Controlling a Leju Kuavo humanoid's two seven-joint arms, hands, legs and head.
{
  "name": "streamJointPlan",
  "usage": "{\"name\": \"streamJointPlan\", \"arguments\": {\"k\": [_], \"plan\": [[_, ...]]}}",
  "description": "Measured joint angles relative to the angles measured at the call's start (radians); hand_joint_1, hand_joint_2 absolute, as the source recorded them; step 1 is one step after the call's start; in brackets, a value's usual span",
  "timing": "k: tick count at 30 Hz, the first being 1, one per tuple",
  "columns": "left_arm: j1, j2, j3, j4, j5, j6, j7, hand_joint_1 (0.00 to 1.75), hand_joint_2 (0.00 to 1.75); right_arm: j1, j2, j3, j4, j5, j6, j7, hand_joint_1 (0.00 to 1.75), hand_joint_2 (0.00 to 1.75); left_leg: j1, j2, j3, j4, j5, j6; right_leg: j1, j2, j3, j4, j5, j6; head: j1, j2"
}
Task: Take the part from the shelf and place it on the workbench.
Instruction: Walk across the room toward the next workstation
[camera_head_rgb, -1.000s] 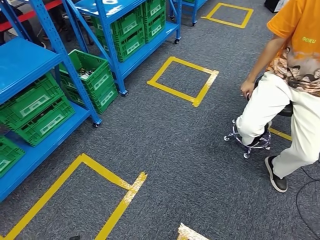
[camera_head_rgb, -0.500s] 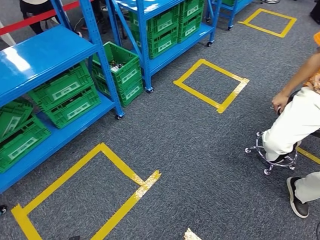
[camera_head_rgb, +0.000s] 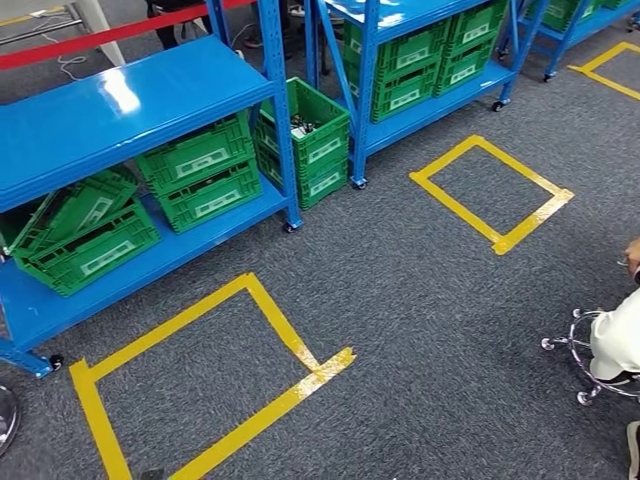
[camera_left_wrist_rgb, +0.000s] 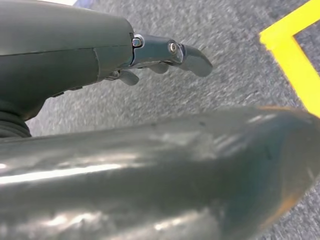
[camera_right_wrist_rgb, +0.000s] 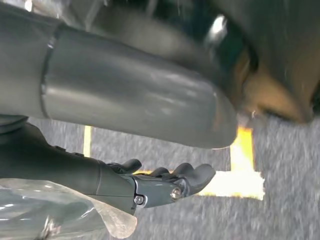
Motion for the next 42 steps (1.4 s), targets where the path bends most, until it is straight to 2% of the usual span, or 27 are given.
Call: {"name": "streamJointPlan", "arguments": {"k": [2,4,6,7,8,9,10,11,13,15,17,18,20,21,22,23,24,25,26,28,30,33,35,37,39,40,42], "plan": [[0.003,0.000,0.000,0.000,0.000,0.001,0.000,0.00,0.00,-0.001,-0.001,0.000,0.000,0.001,-0.001,0.001,0.00,0.00,0.003,-0.012,-0.005,0.001,0.002,-0.011,0.000,-0.021,0.006,-0.006,0.003,-0.012,0.000,0.000],[0.004,0.000,0.000,0.000,-0.001,0.002,-0.002,0.00,0.00,-0.002,-0.001,0.000,0.000,0.002,-0.001,0.001,0.00,0.00,0.000,0.024,-0.022,0.037,-0.022,-0.020,-0.002,-0.048,0.010,-0.011,0.005,-0.024,-0.006,0.000],[0.000,-0.001,0.000,0.001,-0.001,0.003,-0.004,0.00,0.00,0.000,-0.001,0.000,0.000,0.002,-0.001,0.001,0.00,0.00,-0.001,0.078,-0.074,0.149,-0.082,-0.028,0.000,-0.079,0.013,-0.012,0.002,-0.032,-0.014,0.000],[-0.001,-0.001,0.000,0.001,-0.001,0.003,-0.005,0.00,0.00,0.001,-0.001,-0.001,0.000,0.002,0.000,0.002,0.00,0.00,0.001,0.091,-0.105,0.216,-0.111,-0.031,0.002,-0.096,0.014,-0.012,-0.001,-0.035,-0.014,0.000],[0.000,-0.001,0.000,0.001,-0.001,0.003,-0.006,0.00,0.00,0.002,-0.002,-0.001,0.000,0.002,0.000,0.002,0.00,0.00,0.002,0.097,-0.127,0.264,-0.125,-0.034,0.003,-0.111,0.016,-0.012,-0.003,-0.037,-0.014,0.000],[0.001,-0.001,0.000,0.001,-0.001,0.003,-0.007,0.00,0.00,0.003,-0.002,-0.001,0.000,0.002,0.000,0.003,0.00,0.00,0.003,0.101,-0.133,0.279,-0.120,-0.034,0.004,-0.125,0.018,-0.012,-0.005,-0.037,-0.014,0.000],[0.003,-0.001,0.000,0.001,-0.001,0.003,-0.007,0.00,0.00,0.002,-0.002,-0.001,0.000,0.002,0.001,0.003,0.00,0.00,0.004,0.104,-0.120,0.253,-0.095,-0.033,0.005,-0.137,0.021,-0.012,-0.008,-0.037,-0.015,0.000],[0.005,-0.001,0.000,0.001,-0.001,0.003,-0.008,0.00,0.00,0.000,-0.002,-0.001,0.000,0.002,0.002,0.003,0.00,0.00,0.003,0.112,-0.090,0.195,-0.059,-0.030,0.005,-0.148,0.026,-0.012,-0.011,-0.036,-0.015,0.000],[0.003,-0.001,0.000,0.001,-0.002,0.003,-0.009,0.00,0.00,-0.001,-0.002,-0.001,0.001,0.002,0.005,0.004,0.00,0.00,-0.006,0.159,-0.025,0.063,-0.008,-0.018,0.009,-0.168,0.033,-0.012,-0.019,-0.028,-0.015,0.000],[-0.001,-0.001,0.000,0.001,-0.005,0.003,-0.011,0.00,0.00,-0.003,-0.002,-0.001,0.001,0.002,0.007,0.005,0.00,0.00,-0.016,0.191,0.000,0.008,-0.002,-0.009,0.013,-0.188,0.038,-0.013,-0.025,-0.017,-0.015,0.000],[0.000,-0.001,0.000,0.001,-0.006,0.002,-0.011,0.00,0.00,-0.007,-0.002,-0.001,0.001,0.004,0.006,0.006,0.00,0.00,-0.016,0.174,-0.001,0.001,-0.002,-0.001,0.014,-0.206,0.048,-0.017,-0.030,-0.007,-0.016,0.000],[0.002,-0.001,0.000,0.001,-0.006,0.003,-0.011,0.00,0.00,-0.009,-0.002,-0.001,0.001,0.006,0.003,0.005,0.00,0.00,-0.014,0.163,0.000,-0.004,0.000,0.003,0.013,-0.196,0.049,-0.013,-0.036,-0.002,-0.014,0.000],[0.002,-0.001,0.000,0.001,-0.006,0.006,-0.011,0.00,0.00,-0.011,-0.002,-0.001,0.001,0.009,-0.007,0.003,0.00,0.00,-0.006,0.141,0.004,-0.013,0.006,0.014,0.010,-0.145,0.020,0.048,-0.075,0.007,-0.009,0.000],[0.000,-0.002,0.000,0.001,-0.006,0.007,-0.011,0.00,0.00,-0.010,-0.002,-0.001,0.001,0.010,-0.011,0.002,0.00,0.00,-0.004,0.129,0.004,-0.013,0.007,0.017,0.009,-0.115,-0.011,0.111,-0.106,0.010,-0.006,0.000],[-0.001,-0.003,0.000,0.001,-0.006,0.009,-0.011,0.00,0.00,-0.009,-0.002,-0.001,0.001,0.011,-0.013,0.002,0.00,0.00,-0.004,0.116,0.003,-0.013,0.007,0.019,0.008,-0.099,-0.049,0.184,-0.134,0.013,-0.005,0.000],[-0.001,-0.004,0.000,0.001,-0.006,0.009,-0.011,0.00,0.00,-0.008,-0.002,-0.001,0.001,0.013,-0.014,0.002,0.00,0.00,-0.004,0.102,0.004,-0.013,0.007,0.020,0.008,-0.092,-0.084,0.244,-0.150,0.015,-0.005,0.000],[-0.001,-0.005,0.000,0.001,-0.006,0.010,-0.011,0.00,0.00,-0.007,-0.002,-0.001,0.001,0.014,-0.015,0.002,0.00,0.00,-0.003,0.088,0.005,-0.012,0.006,0.020,0.008,-0.089,-0.106,0.271,-0.145,0.016,-0.005,0.000],[-0.001,-0.005,0.000,0.001,-0.006,0.010,-0.011,0.00,0.00,-0.005,-0.002,-0.001,0.001,0.015,-0.015,0.002,0.00,0.00,-0.003,0.073,0.006,-0.012,0.005,0.019,0.007,-0.087,-0.110,0.258,-0.119,0.016,-0.005,0.000],[0.000,-0.006,0.000,0.001,-0.006,0.011,-0.011,0.00,0.00,-0.005,-0.002,-0.001,0.001,0.015,-0.015,0.002,0.00,0.00,-0.001,0.058,0.008,-0.010,0.004,0.017,0.006,-0.082,-0.096,0.208,-0.077,0.016,-0.005,0.000],[-0.001,-0.007,0.000,0.001,-0.006,0.011,-0.011,0.00,0.00,-0.004,-0.003,-0.001,0.001,0.016,-0.016,0.002,0.00,0.00,0.000,0.030,0.009,-0.003,-0.002,0.009,0.000,-0.044,-0.045,0.073,-0.008,0.015,-0.004,0.000],[-0.001,-0.007,0.000,0.001,-0.006,0.012,-0.011,0.00,0.00,-0.005,-0.003,-0.001,0.001,0.016,-0.016,0.002,0.00,0.00,0.001,0.008,0.004,0.002,-0.005,-0.002,-0.002,-0.013,-0.011,0.007,0.007,0.008,-0.005,0.000],[0.004,-0.006,0.000,0.001,-0.005,0.012,-0.011,0.00,0.00,-0.007,-0.003,-0.001,0.002,0.016,-0.016,0.002,0.00,0.00,0.005,-0.009,-0.003,0.002,-0.003,-0.018,0.000,-0.034,-0.001,0.000,0.005,-0.012,-0.005,0.000],[0.004,-0.006,0.000,0.001,-0.001,0.011,-0.011,0.00,0.00,-0.008,-0.003,-0.001,0.002,0.016,-0.015,0.002,0.00,0.00,0.003,0.031,-0.023,0.049,-0.033,-0.027,-0.003,-0.058,0.004,-0.005,0.005,-0.024,-0.011,0.000],[0.000,-0.006,0.000,0.001,0.003,0.010,-0.011,0.00,0.00,-0.005,-0.004,-0.001,0.002,0.014,-0.015,0.002,0.00,0.00,0.002,0.085,-0.079,0.168,-0.093,-0.035,0.000,-0.085,0.007,-0.005,0.001,-0.032,-0.016,0.000],[-0.001,-0.006,0.000,0.001,0.006,0.009,-0.011,0.00,0.00,-0.001,-0.005,-0.002,0.002,0.011,-0.017,0.001,0.00,0.00,0.004,0.101,-0.127,0.269,-0.126,-0.038,0.003,-0.108,0.010,-0.005,-0.003,-0.035,-0.016,0.000],[0.000,-0.007,0.000,0.001,0.007,0.008,-0.011,0.00,0.00,-0.001,-0.005,-0.003,0.002,0.008,-0.019,0.000,0.00,0.00,0.004,0.102,-0.129,0.273,-0.115,-0.036,0.004,-0.115,0.011,-0.005,-0.004,-0.035,-0.016,0.000],[0.003,-0.006,0.001,0.001,0.009,0.005,-0.011,0.00,0.00,-0.004,-0.006,-0.006,0.002,0.000,-0.021,-0.001,0.00,0.00,0.002,0.104,-0.082,0.180,-0.048,-0.025,0.007,-0.121,0.016,-0.005,-0.007,-0.034,-0.016,0.000]]}}
